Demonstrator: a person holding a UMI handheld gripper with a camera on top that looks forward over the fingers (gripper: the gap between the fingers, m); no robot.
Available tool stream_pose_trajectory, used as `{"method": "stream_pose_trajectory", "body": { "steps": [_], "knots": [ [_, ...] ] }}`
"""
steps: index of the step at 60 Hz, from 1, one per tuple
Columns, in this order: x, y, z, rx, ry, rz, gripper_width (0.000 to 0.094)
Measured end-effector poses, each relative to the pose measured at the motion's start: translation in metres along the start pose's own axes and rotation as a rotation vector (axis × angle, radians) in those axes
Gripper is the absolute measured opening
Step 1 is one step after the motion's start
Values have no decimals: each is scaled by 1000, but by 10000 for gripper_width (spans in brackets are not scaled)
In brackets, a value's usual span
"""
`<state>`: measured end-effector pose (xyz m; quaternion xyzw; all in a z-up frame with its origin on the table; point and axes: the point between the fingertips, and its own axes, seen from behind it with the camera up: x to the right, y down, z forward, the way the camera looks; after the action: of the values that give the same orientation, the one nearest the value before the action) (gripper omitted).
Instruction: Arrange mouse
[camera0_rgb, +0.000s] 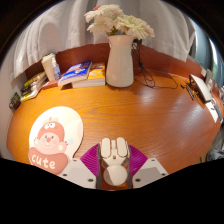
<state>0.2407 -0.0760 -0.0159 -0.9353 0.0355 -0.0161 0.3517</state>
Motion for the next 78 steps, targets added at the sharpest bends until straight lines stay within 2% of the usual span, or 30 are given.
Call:
{"method": "stream_pose_trajectory", "body": {
  "steps": [5, 20, 28, 34, 48, 58, 61, 74, 76, 78],
  "knots": [
    [-1, -18, -13, 3, 4, 29, 361],
    [-46, -171, -82, 252, 16, 61, 363],
    [-108, -207, -88, 303, -24, 49, 361],
    [-148, -189, -62, 261, -23, 15, 362],
    [-190, -83, 8, 68, -12, -12, 362],
    [-195, -42, 28, 10, 1, -24, 361],
    [-195, -42, 28, 24, 3, -24, 376],
    [-196, -43, 33, 35, -23, 7, 552],
    [-196, -43, 32, 25, -26, 12, 653],
    [-194, -43, 29, 19, -21, 14, 827]
  ]
}}
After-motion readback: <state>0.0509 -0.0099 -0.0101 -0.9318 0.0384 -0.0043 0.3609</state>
